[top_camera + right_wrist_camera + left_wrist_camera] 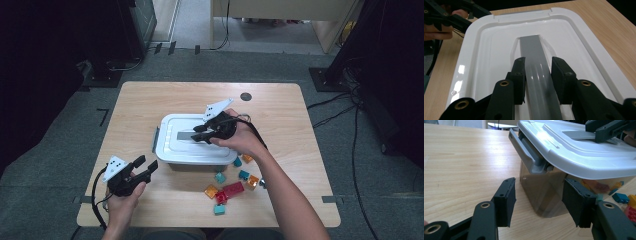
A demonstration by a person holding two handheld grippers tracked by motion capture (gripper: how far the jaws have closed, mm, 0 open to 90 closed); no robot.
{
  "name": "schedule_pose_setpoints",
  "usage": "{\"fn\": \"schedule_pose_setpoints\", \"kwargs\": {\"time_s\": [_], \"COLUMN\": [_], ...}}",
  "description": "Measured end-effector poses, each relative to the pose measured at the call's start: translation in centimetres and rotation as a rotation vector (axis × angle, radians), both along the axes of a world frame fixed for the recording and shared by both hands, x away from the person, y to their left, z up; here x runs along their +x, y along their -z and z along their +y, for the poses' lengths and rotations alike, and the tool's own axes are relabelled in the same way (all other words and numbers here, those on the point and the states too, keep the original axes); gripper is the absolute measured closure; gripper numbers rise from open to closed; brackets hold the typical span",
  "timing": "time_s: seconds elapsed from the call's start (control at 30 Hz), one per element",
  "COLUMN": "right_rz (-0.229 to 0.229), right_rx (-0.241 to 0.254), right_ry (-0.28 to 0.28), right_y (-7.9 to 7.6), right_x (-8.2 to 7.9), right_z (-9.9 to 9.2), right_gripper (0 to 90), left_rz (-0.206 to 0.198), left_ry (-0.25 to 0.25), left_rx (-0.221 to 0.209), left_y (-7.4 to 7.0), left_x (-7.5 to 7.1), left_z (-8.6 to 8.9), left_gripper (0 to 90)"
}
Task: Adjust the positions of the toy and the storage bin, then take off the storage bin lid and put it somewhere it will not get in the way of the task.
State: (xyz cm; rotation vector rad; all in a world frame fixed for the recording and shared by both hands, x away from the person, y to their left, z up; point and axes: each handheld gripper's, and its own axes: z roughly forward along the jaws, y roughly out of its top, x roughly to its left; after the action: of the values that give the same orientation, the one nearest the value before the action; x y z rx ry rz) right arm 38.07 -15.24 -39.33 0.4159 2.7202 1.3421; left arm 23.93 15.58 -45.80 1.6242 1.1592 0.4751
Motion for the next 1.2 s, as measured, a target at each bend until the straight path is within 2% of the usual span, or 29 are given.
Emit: {"fn": "schedule_pose_setpoints", "kwargs": {"time_s": [0.23, 0.53, 0.9, 1.2], "right_rz": [-0.010, -0.029, -0.056, -0.064], "right_rx": [-0.001, 0.001, 0.031, 0.038], "right_ry": [-0.067, -0.078, -0.054, 0.008], "right_y": [-0.1, -0.7, -2.3, -3.5], "right_x": [0.2, 0.1, -0.3, -0.9], "right_z": [-0.4, -0.5, -1.2, -3.2], "right_gripper": [68.4, 68.5, 68.5, 68.5], "left_rz": [0.000, 0.003, 0.001, 0.010], "left_ry": [0.000, 0.001, -0.009, -0.005], "left_rx": [0.000, 0.002, 0.003, 0.012], "left_y": [0.0, 0.1, 0.2, 0.4], "left_x": [0.0, -0.1, -0.3, -0.3], "left_z": [0.1, 0.2, 0.5, 0.4], "left_gripper": [44.0, 43.6, 43.5, 40.7]}}
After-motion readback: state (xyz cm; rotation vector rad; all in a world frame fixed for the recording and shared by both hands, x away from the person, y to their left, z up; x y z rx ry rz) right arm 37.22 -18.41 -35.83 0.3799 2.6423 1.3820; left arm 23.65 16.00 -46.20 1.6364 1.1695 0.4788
